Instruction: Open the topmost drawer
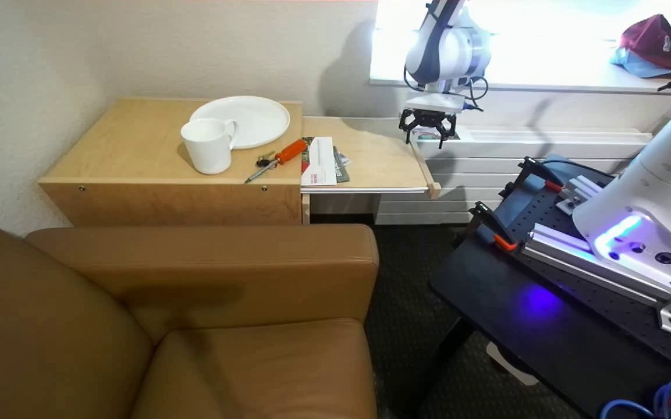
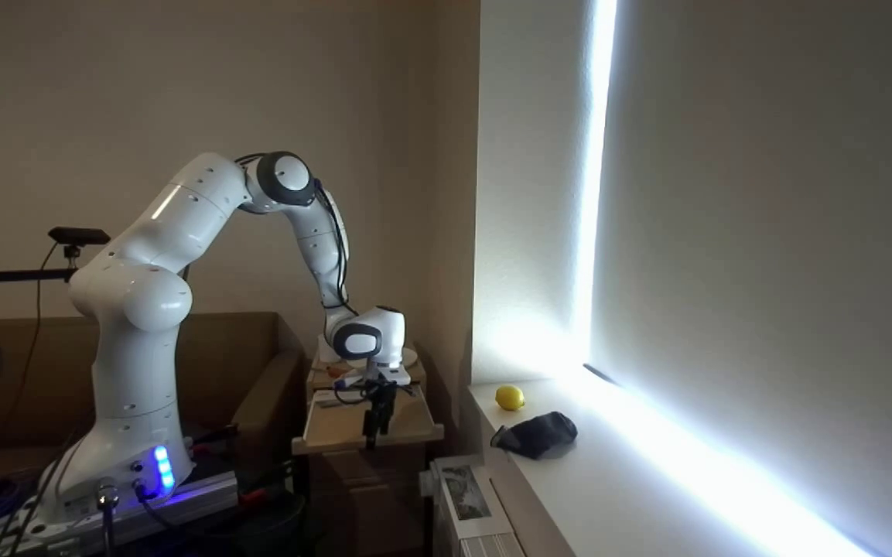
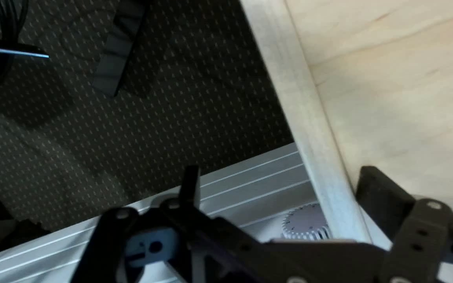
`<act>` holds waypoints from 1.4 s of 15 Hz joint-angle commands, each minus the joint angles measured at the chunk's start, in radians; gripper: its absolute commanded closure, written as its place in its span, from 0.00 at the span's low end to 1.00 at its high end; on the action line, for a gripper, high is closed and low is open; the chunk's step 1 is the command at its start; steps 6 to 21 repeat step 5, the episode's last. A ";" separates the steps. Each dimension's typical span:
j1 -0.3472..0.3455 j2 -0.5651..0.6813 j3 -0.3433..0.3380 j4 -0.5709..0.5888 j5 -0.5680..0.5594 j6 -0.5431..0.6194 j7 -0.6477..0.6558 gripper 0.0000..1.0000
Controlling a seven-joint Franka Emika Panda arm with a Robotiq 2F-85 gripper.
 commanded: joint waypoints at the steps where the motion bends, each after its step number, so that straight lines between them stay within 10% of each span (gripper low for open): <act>1: -0.015 -0.004 0.008 -0.004 -0.026 0.001 0.036 0.00; 21: -0.012 -0.005 0.008 -0.005 -0.026 0.001 0.064 0.00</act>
